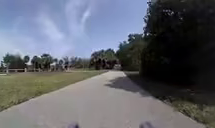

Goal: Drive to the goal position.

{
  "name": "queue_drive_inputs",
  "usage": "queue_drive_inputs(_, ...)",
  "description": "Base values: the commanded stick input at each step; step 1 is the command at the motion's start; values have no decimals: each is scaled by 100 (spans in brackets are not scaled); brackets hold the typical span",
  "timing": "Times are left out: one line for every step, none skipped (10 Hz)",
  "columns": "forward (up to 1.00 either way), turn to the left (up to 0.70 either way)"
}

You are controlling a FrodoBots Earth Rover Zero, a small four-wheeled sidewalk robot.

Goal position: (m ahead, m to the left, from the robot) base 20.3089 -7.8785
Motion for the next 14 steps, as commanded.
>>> queue_drive_inputs(70,0)
queue_drive_inputs(70,0)
queue_drive_inputs(70,0)
queue_drive_inputs(70,0)
queue_drive_inputs(70,0)
queue_drive_inputs(70,0)
queue_drive_inputs(70,0)
queue_drive_inputs(70,0)
queue_drive_inputs(70,0)
queue_drive_inputs(70,0)
queue_drive_inputs(70,0)
queue_drive_inputs(70,0)
queue_drive_inputs(70,0)
queue_drive_inputs(70,0)
